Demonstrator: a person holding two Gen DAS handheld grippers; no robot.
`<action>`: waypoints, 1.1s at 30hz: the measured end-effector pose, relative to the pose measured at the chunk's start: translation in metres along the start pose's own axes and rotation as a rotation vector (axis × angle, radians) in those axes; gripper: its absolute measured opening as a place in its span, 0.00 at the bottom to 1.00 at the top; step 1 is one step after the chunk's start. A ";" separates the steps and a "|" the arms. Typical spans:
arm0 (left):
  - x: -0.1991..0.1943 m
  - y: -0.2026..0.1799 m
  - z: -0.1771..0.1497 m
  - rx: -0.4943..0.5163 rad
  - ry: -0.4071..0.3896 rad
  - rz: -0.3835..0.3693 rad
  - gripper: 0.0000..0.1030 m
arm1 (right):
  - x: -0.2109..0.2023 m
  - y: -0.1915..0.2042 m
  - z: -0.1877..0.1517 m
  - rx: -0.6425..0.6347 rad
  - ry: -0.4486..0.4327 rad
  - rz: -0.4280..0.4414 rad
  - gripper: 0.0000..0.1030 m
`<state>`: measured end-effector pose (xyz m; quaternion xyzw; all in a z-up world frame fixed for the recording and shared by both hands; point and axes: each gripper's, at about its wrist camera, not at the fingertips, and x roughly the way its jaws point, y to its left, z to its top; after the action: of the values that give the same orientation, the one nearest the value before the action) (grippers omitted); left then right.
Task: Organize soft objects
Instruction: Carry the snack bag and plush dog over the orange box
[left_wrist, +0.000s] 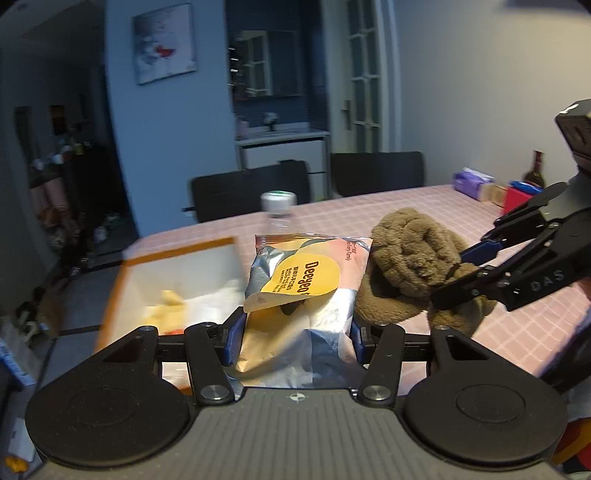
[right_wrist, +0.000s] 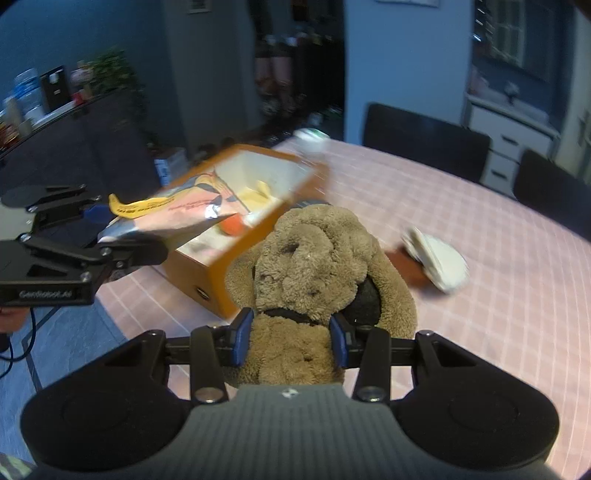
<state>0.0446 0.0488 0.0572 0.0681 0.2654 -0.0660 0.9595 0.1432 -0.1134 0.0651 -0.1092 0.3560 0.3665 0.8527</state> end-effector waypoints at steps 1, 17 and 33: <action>-0.003 0.008 0.001 0.000 -0.002 0.022 0.59 | 0.003 0.008 0.007 -0.021 -0.004 0.009 0.42; 0.049 0.122 0.017 -0.180 0.073 0.159 0.59 | 0.117 0.084 0.117 -0.205 0.012 0.013 0.42; 0.151 0.178 0.005 -0.385 0.296 0.133 0.59 | 0.262 0.081 0.162 -0.162 0.234 -0.164 0.42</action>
<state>0.2043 0.2094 0.0004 -0.0897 0.4055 0.0598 0.9077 0.2968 0.1596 0.0084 -0.2485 0.4121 0.3080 0.8207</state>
